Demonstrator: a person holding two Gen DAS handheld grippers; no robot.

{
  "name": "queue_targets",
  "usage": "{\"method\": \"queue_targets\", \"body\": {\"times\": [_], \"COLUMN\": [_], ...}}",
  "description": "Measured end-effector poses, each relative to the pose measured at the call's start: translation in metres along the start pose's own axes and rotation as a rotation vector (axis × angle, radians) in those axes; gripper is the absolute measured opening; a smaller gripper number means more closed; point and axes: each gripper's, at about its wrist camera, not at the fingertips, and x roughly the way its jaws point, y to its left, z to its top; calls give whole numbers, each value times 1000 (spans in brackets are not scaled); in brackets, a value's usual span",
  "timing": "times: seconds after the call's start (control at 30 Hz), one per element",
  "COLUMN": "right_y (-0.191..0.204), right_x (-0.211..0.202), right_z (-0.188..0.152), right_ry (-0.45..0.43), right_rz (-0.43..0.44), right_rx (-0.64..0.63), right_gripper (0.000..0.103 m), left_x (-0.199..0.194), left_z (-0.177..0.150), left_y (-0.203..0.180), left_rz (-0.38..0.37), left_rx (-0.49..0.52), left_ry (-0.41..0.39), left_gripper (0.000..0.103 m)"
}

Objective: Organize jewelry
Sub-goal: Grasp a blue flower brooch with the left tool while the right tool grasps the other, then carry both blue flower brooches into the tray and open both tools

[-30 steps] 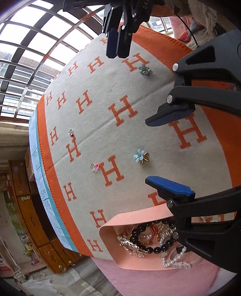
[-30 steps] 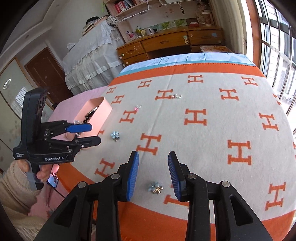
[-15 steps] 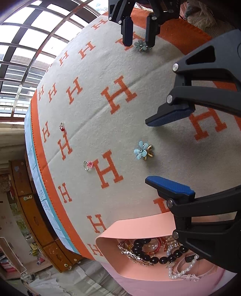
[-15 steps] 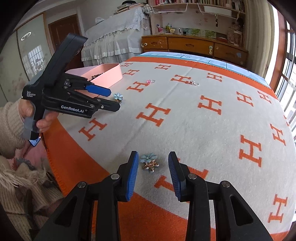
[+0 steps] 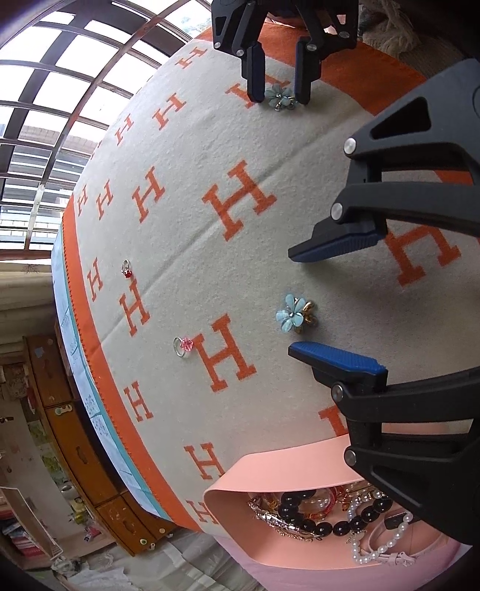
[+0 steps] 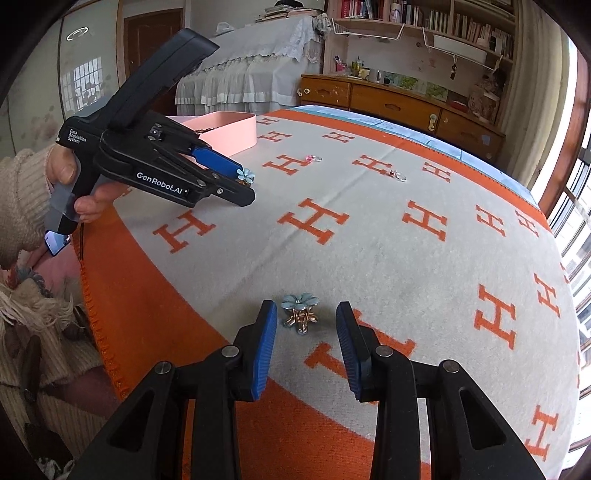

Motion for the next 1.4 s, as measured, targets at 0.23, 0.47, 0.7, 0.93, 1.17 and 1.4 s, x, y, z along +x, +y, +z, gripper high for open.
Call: {"method": "queue_targets", "body": {"times": [0.23, 0.47, 0.7, 0.93, 1.17, 1.4], "right_y": [-9, -11, -9, 6, 25, 46], "right_x": [-2, -1, -3, -6, -7, -21], "right_z": [1, 3, 9, 26, 72, 162], "right_ry": [-1, 0, -12, -29, -63, -134], "right_rz": [22, 24, 35, 65, 114, 191], "right_rx": [55, 86, 121, 147, 175, 192], "right_gripper": [20, 20, 20, 20, 20, 20], "left_x": [3, 1, -12, -70, -144, -209], "left_z": [3, 3, -2, -15, -25, -33], "left_y": [6, 0, -10, -16, 31, 90], "left_rz": [-14, -3, 6, -2, 71, 204], "left_rx": [-24, -5, -47, -136, -271, -401], "left_ry": [-2, -11, -28, -136, -222, -284], "left_gripper": [41, 18, 17, 17, 17, 17]}}
